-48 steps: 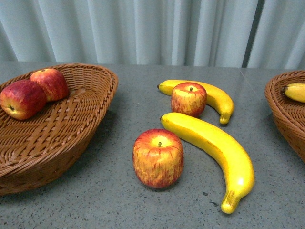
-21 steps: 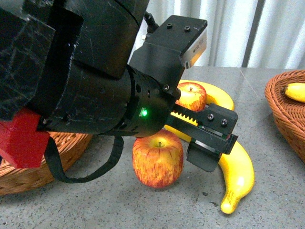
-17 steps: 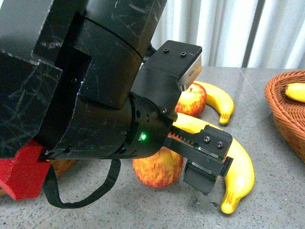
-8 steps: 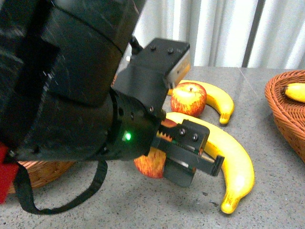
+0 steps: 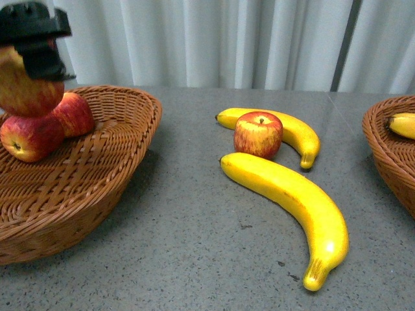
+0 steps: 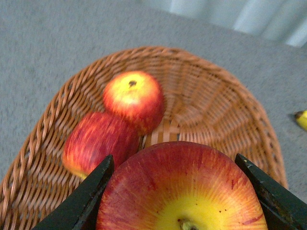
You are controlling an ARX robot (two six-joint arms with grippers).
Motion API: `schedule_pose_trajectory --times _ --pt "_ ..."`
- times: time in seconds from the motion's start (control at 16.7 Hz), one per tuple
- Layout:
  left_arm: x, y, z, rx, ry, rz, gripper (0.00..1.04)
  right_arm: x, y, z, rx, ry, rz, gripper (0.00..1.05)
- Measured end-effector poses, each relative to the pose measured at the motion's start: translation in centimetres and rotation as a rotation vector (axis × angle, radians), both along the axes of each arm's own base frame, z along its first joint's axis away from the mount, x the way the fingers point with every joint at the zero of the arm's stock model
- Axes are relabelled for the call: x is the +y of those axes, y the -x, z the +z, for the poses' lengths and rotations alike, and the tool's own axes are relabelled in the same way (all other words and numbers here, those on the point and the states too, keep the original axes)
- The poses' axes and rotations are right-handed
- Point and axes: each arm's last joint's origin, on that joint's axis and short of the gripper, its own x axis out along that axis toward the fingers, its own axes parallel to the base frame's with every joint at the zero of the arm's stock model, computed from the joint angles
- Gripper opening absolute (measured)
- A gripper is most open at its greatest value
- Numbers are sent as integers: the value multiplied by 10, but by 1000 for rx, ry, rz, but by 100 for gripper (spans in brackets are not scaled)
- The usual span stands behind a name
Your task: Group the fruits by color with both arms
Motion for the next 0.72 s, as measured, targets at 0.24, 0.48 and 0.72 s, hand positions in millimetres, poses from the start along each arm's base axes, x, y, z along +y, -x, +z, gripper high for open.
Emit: schedule_pose_trajectory --times 0.24,0.48,0.72 --pt "3 10 -39 111 98 -14 66 0 0 0 0 0 0 98" --pt "1 18 -58 169 99 -2 66 0 0 0 0 0 0 98" --pt "-18 30 -32 70 81 -49 97 0 0 0 0 0 0 98"
